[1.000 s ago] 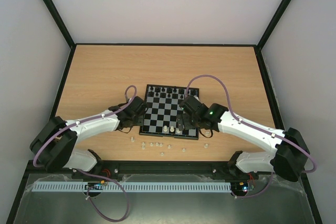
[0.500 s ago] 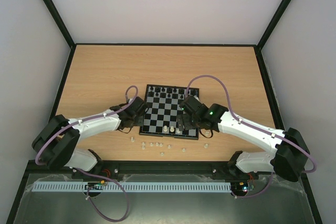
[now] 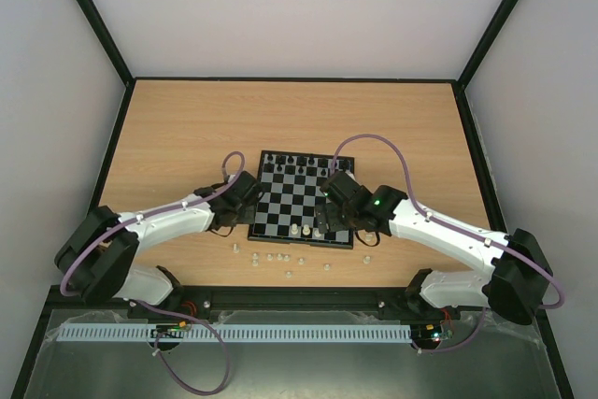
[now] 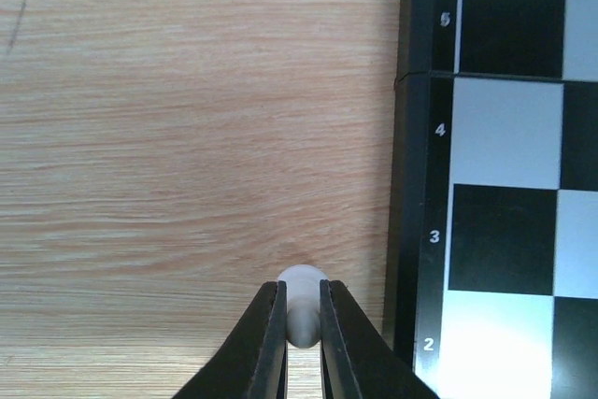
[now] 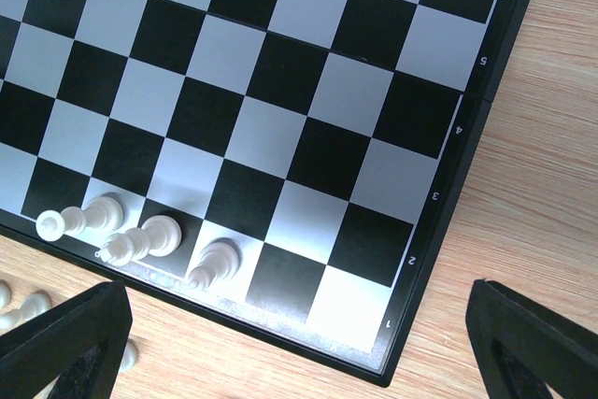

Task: Set up the chess pieces on the board
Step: Pick up the chess piece at the center of the board, then place the chess piece on the chessboard.

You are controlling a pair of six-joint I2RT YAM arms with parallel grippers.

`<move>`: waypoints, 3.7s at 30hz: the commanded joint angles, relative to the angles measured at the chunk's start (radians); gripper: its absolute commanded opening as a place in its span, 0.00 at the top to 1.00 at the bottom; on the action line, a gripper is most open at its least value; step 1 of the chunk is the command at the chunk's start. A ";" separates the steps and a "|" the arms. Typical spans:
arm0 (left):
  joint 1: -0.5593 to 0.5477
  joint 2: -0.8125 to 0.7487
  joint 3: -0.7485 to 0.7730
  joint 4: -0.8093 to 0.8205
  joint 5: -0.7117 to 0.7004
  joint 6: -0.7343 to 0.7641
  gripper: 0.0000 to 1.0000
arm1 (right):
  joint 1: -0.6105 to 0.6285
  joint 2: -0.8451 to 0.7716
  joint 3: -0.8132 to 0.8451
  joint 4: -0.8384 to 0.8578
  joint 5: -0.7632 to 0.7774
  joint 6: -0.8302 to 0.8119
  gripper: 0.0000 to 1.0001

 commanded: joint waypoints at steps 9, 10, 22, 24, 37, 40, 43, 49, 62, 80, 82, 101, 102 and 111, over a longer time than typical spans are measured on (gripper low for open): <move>0.004 -0.072 0.053 -0.068 -0.027 0.014 0.94 | -0.006 -0.029 -0.018 -0.014 0.012 -0.005 0.01; 0.004 -0.076 0.057 -0.075 -0.025 0.013 0.94 | -0.006 -0.029 -0.017 -0.014 0.012 -0.006 0.01; -0.054 -0.103 0.115 -0.138 -0.025 0.001 0.94 | -0.007 -0.040 -0.014 -0.020 0.037 0.004 0.01; -0.076 -0.100 0.127 -0.143 -0.025 -0.008 0.94 | -0.009 -0.046 -0.016 -0.021 0.041 0.006 0.02; -0.260 0.004 0.217 -0.143 -0.033 -0.071 0.95 | -0.018 -0.078 -0.014 -0.032 0.060 0.018 0.01; -0.289 0.029 0.231 -0.137 -0.026 -0.078 0.95 | -0.019 -0.092 -0.015 -0.036 0.066 0.023 0.01; -0.315 0.057 0.244 -0.138 -0.024 -0.084 0.95 | -0.021 -0.101 -0.015 -0.040 0.070 0.025 0.01; -0.349 0.085 0.247 -0.133 -0.020 -0.100 0.95 | -0.021 -0.108 -0.018 -0.040 0.072 0.027 0.01; -0.384 0.143 0.246 -0.112 -0.010 -0.109 0.94 | -0.020 -0.108 -0.023 -0.038 0.063 0.027 0.01; -0.384 0.170 0.250 -0.096 -0.008 -0.106 0.91 | -0.020 -0.103 -0.025 -0.035 0.061 0.024 0.01; -0.383 0.170 0.250 -0.096 -0.009 -0.106 0.91 | -0.020 -0.102 -0.026 -0.033 0.059 0.024 0.01; -0.384 0.178 0.253 -0.082 -0.006 -0.106 0.86 | -0.021 -0.104 -0.031 -0.026 0.054 0.020 0.01; -0.384 0.178 0.254 -0.083 -0.007 -0.106 0.85 | -0.020 -0.105 -0.032 -0.027 0.054 0.022 0.01; -0.381 0.169 0.255 -0.103 -0.021 -0.109 0.81 | -0.020 -0.103 -0.034 -0.026 0.050 0.021 0.02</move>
